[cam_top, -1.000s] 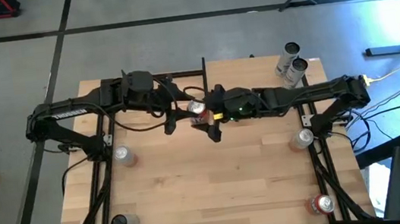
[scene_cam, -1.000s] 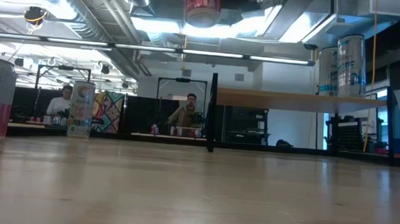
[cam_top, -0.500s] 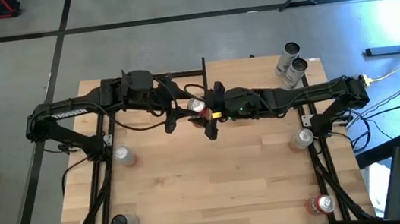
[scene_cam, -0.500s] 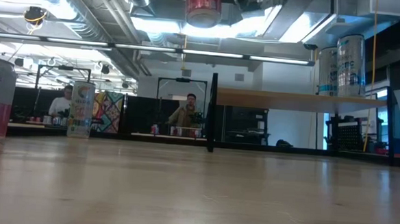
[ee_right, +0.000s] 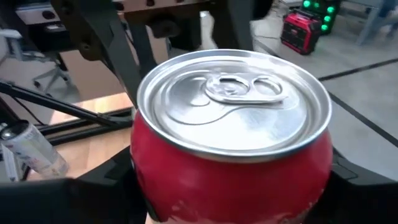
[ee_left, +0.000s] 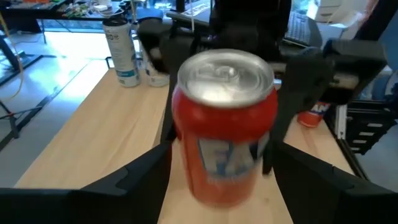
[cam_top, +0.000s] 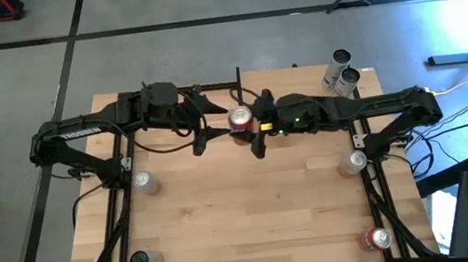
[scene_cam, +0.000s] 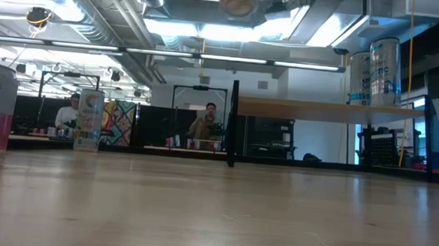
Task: Place canned beverage on shelf
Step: Put the top orange soda can on the shelf
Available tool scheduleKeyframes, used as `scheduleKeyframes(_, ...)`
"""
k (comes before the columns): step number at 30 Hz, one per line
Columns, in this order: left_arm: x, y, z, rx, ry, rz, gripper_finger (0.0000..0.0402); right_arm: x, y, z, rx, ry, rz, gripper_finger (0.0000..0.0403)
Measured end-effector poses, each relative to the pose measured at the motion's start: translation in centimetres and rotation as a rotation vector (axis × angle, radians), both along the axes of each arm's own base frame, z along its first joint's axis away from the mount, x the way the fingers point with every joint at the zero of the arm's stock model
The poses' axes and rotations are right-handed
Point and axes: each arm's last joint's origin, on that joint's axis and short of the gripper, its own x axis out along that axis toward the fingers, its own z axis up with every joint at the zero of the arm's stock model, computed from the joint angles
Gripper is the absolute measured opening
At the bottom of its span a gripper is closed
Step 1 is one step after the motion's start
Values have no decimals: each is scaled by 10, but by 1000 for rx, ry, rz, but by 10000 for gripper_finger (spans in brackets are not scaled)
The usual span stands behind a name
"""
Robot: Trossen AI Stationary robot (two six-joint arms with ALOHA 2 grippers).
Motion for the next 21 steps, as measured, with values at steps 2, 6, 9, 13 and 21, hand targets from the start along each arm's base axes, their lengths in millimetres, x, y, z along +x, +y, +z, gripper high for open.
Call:
scheduleKeyframes(2,0,1,0,8,0,21,262,-6,-1,3,-5,10,-14,274)
scheduleKeyframes(6,0,2,1,29,-4,74,262,-17,-2,10,-11,8,-30,274)
scheduleKeyframes(9,0,1,1,39,-10,92,263,-23,-2,13,-7,14,-32,274)
scheduleKeyframes(13,1,-4,2,80,-15,50,263,-29,-2,15,-7,35,-31,274)
scheduleKeyframes(21,2,-2,2,44,-24,32,263,-51,-3,21,-15,89,-46,274)
